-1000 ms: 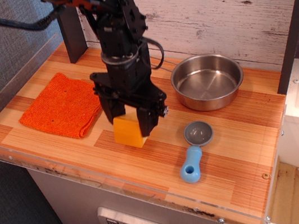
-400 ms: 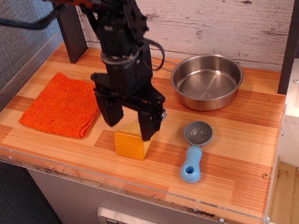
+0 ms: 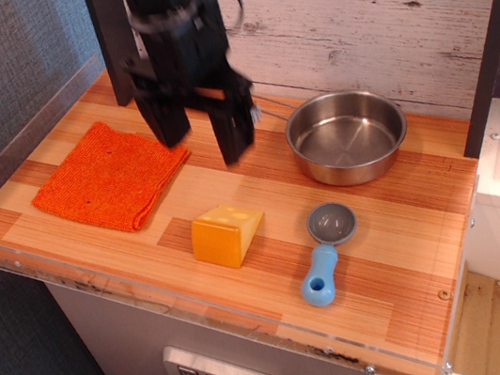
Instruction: Pick orange toy and place it near spoon
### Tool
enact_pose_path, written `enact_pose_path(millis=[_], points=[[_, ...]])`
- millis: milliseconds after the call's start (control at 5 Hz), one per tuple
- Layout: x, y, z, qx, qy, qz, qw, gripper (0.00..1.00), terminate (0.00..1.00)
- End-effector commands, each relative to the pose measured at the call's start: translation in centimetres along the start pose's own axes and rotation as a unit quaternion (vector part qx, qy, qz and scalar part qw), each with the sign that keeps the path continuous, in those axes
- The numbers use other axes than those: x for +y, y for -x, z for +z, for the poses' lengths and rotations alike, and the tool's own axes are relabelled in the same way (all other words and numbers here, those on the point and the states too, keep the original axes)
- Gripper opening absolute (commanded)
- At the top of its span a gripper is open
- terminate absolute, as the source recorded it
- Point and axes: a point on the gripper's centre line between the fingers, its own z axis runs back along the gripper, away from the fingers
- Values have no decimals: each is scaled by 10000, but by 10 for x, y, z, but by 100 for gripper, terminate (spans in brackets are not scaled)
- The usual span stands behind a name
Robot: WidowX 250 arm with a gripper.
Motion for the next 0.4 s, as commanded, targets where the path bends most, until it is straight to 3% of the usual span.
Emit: enact_pose_path(millis=[0,200], points=[[20,-26,28,-150,-309,693,9970,100,0],[22,-26,29,-86,-331,745,9966,100,0]])
